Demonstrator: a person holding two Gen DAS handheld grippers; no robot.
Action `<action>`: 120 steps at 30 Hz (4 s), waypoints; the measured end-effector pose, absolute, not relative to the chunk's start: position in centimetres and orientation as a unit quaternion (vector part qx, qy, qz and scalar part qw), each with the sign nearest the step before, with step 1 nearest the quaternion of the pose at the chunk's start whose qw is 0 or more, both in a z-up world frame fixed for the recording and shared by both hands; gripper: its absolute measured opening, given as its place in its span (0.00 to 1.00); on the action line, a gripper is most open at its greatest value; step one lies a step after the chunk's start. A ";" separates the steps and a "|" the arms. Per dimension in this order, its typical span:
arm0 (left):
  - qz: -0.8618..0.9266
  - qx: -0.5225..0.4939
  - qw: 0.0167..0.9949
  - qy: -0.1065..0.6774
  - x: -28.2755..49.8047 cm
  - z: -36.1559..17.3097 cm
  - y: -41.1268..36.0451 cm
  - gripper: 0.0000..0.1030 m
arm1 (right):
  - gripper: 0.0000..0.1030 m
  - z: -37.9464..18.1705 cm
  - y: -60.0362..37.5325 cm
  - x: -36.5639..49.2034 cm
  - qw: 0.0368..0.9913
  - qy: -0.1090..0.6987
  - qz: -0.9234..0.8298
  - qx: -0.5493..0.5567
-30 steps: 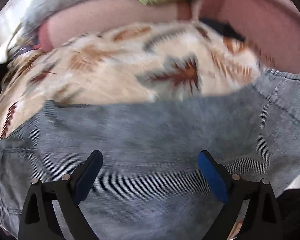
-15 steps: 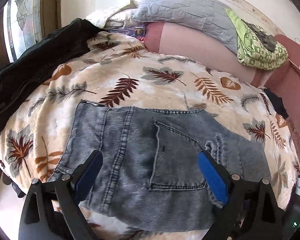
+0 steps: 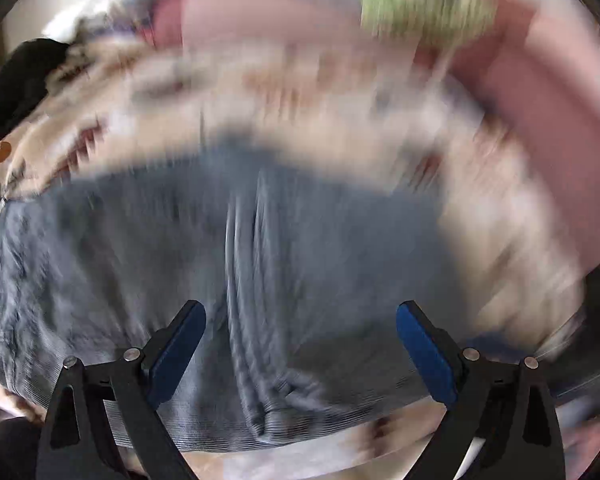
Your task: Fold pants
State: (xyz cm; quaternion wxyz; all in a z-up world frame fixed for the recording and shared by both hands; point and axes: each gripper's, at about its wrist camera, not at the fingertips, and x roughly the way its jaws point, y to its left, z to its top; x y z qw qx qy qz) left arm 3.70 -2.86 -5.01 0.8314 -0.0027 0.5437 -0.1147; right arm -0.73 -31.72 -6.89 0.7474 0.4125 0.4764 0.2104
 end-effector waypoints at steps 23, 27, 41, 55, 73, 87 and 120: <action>-0.120 0.053 0.851 0.509 2.9 -6.6 -5.4 0.93 | 0.23 -7.2 -30.2 12.3 0.814 0.528 0.118 0.212; -0.122 0.052 0.853 0.505 2.8 -6.6 -5.4 0.93 | 0.30 -3.4 -31.5 8.1 0.827 0.485 0.137 0.248; -0.123 0.038 0.880 0.457 1.2 -3.0 -3.9 0.94 | 0.26 -4.5 -31.5 2.1 0.776 0.505 0.184 0.332; -0.114 0.063 0.868 0.478 1.4 -6.5 -3.8 0.97 | 0.38 -5.5 -32.2 5.7 0.759 0.497 0.183 0.379; -0.126 0.064 0.875 0.463 1.2 -6.3 -4.2 0.97 | 0.47 -4.9 -32.1 10.4 0.753 0.507 0.186 0.376; -0.153 0.054 0.881 0.445 0.7 -6.2 -3.5 0.97 | 0.55 -6.0 -30.9 4.0 0.750 0.530 0.172 0.356; 0.045 -0.069 0.888 0.452 4.8 -5.4 12.5 0.97 | 0.12 -5.7 -4.3 19.2 0.809 0.532 0.210 -0.137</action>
